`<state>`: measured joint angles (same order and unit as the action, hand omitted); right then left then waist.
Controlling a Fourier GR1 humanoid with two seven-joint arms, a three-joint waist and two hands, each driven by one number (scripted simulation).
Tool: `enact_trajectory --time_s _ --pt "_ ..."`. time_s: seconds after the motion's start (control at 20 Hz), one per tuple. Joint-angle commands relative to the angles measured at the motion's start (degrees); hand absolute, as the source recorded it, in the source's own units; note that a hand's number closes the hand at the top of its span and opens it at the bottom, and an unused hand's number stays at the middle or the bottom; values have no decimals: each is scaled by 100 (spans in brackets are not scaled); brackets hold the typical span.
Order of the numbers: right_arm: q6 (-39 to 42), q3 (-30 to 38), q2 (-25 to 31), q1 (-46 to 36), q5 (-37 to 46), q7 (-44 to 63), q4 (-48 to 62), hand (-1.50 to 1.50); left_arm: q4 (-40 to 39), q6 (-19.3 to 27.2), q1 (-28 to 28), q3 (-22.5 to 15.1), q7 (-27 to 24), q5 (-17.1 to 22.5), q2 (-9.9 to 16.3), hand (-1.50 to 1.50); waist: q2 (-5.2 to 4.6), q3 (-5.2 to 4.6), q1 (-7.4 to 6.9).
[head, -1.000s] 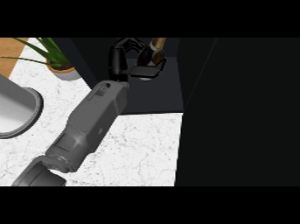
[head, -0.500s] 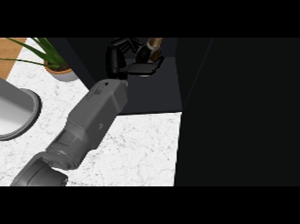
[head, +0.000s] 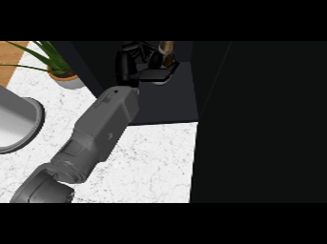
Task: Pick up the wine, place it into the cabinet and close the cabinet
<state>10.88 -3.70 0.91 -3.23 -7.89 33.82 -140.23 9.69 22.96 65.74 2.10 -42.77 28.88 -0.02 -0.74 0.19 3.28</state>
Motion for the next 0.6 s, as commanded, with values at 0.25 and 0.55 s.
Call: enact_trajectory --time_s 0.25,0.55 --pt "-148 -81 -47 -121 -174 246 -311 -150 -392 343 -291 29 -335 -149 2 -150 -57 -25 39" --pt "-32 19 26 52 -185 37 -311 -150 -539 540 -230 -20 -209 -299 81 -150 -69 -23 74"
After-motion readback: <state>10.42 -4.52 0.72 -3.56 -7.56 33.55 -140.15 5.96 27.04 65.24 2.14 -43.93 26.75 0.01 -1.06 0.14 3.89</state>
